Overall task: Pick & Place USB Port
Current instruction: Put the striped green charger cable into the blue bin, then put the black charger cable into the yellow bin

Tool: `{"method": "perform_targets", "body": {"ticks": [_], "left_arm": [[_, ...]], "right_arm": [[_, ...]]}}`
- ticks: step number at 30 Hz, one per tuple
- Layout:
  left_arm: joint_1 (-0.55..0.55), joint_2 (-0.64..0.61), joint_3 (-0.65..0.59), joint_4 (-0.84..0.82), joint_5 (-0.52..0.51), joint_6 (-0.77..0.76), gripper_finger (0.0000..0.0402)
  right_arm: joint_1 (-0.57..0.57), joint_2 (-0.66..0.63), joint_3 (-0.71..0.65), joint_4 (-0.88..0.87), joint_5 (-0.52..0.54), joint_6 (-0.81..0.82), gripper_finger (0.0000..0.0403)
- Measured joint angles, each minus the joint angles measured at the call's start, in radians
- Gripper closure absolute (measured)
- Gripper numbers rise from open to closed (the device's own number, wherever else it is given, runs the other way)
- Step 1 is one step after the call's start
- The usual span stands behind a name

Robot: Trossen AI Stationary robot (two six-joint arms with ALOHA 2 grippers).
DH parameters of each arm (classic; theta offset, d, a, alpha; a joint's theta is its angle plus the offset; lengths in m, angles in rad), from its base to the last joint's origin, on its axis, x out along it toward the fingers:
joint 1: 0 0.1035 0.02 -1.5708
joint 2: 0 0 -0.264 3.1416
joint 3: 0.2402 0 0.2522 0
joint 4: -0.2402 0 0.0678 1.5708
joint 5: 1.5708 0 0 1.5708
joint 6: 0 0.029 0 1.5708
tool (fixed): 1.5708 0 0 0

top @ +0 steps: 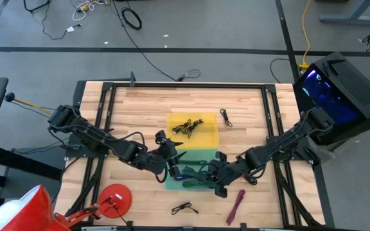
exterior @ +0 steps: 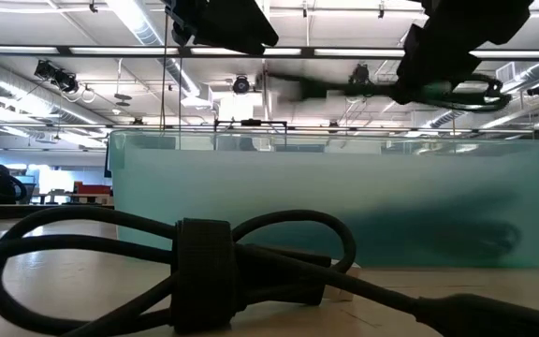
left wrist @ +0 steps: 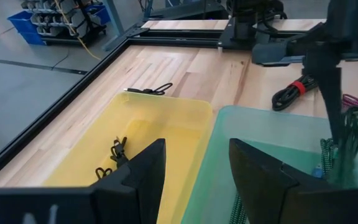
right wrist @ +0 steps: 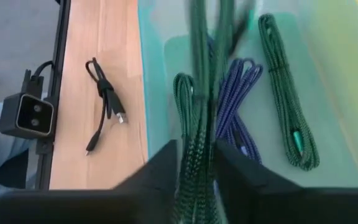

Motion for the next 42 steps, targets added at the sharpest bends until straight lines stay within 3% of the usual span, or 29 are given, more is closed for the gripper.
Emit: {"method": "perform_targets", "body": {"ticks": [4,8,12,18,25,33,36,42], "left_arm": [[0.0,0.0,0.0,0.0,0.0,0.0,0.022],[0.0,0.0,0.0,-0.002,0.0,0.0,0.022],[0.0,0.0,0.0,-0.006,0.0,-0.001,0.022],[-0.003,0.0,0.0,-0.01,0.018,-0.002,0.022],[-0.003,0.0,0.0,-0.002,0.046,-0.003,0.022],[-0.003,0.0,0.0,0.004,0.072,-0.009,0.022],[-0.003,0.0,0.0,0.004,0.101,-0.01,0.022],[-0.003,0.0,0.0,0.003,0.125,-0.011,0.022]], "right_arm": [[-0.003,-0.001,0.0,0.01,0.048,-0.006,0.0219],[-0.024,-0.018,0.0,-0.003,0.106,-0.025,0.0164],[-0.074,-0.088,0.0,-0.126,0.221,-0.049,0.0144],[-0.194,-0.251,0.0,-0.358,0.393,-0.045,0.0148],[-0.431,-0.336,0.0,-0.509,0.393,-0.038,0.0161],[-0.72,-0.244,0.0,-0.499,0.258,-0.195,0.0161],[-0.783,-0.187,0.0,-0.467,0.19,-0.255,0.0161],[-0.838,-0.084,0.0,-0.446,0.154,-0.293,0.0161]]}}
